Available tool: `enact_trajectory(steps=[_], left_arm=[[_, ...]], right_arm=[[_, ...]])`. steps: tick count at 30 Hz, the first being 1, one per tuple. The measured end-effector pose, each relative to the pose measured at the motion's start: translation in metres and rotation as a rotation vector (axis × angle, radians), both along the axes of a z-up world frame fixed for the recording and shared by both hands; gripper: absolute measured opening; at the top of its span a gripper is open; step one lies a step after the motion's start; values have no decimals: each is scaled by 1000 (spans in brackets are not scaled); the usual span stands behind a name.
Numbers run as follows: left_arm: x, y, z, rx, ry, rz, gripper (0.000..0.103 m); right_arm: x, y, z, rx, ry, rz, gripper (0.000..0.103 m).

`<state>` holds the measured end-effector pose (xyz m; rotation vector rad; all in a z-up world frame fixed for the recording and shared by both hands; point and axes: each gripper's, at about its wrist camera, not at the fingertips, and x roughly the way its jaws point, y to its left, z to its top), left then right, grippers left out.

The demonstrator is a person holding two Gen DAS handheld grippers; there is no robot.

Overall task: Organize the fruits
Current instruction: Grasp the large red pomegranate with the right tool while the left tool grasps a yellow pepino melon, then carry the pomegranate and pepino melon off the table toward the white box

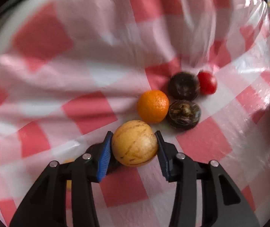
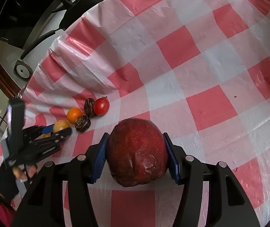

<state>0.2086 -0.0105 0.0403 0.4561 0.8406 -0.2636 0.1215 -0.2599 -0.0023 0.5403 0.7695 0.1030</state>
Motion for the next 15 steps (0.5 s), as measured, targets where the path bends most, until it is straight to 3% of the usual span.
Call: enact_trajectory(steps=[3,6,9,12,15], left_arm=[[-45,16,21,-197,-67,58,45],[-101,33,29,-346,-103,117,45],[-152,41,28,-420,-136,188,45],[-190,48,24,-446,-178,280,45],[-217,63,21,-496,-152,346,45]], right_arm=[[0,0,-1,2,-2,0,55],[-1,0,-1,2,-2,0,55],[0,0,-1,3,-3,2,55],[0,0,-1,4,-2,4,55],[0,0,-1,5,-3,3,55]])
